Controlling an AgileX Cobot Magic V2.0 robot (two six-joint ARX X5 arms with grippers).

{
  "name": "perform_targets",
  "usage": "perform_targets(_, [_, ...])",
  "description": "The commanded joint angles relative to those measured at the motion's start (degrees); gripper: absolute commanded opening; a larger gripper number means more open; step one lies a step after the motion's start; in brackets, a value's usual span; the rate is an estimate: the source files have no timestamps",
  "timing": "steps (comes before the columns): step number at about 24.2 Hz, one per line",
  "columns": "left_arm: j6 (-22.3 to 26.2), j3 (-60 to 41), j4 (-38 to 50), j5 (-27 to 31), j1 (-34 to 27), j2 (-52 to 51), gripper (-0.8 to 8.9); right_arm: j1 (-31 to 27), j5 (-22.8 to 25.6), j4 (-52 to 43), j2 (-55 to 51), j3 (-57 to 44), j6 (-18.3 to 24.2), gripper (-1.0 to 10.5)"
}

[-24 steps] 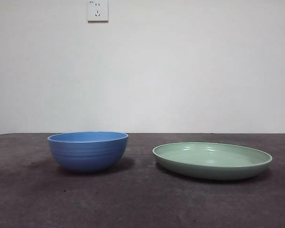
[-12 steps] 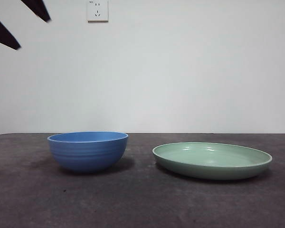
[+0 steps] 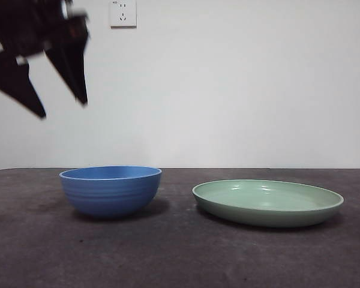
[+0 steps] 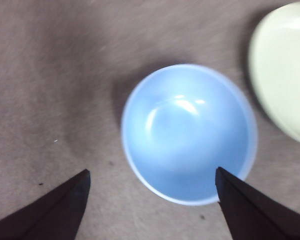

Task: Pick up the blue bowl, put it on the green plate, put it on desk

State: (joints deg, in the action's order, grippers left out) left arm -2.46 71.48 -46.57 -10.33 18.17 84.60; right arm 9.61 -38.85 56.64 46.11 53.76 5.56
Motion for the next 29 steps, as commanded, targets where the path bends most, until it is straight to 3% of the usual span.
perform_targets(1, [0.09,1.27,1.42,0.42,0.33,4.09,3.99,0.17,-0.13,-0.72,0.24,1.16,-0.42,4.0])
perform_targets(12, [-0.13,1.27,6.58,1.75,0.35,16.15,3.92,0.17,-0.13,-0.90,0.24,1.16,-0.39,4.0])
perform_targets(19, [-1.68,1.27,8.22,1.73,0.35,16.81,0.87,0.17,-0.11,-0.90,0.24,1.16,-0.39,4.0])
perform_targets(29, [-1.77,1.27,8.41,1.75,0.33,16.81,0.10,0.17,-0.11,-0.92,0.24,1.16,-0.39,4.0])
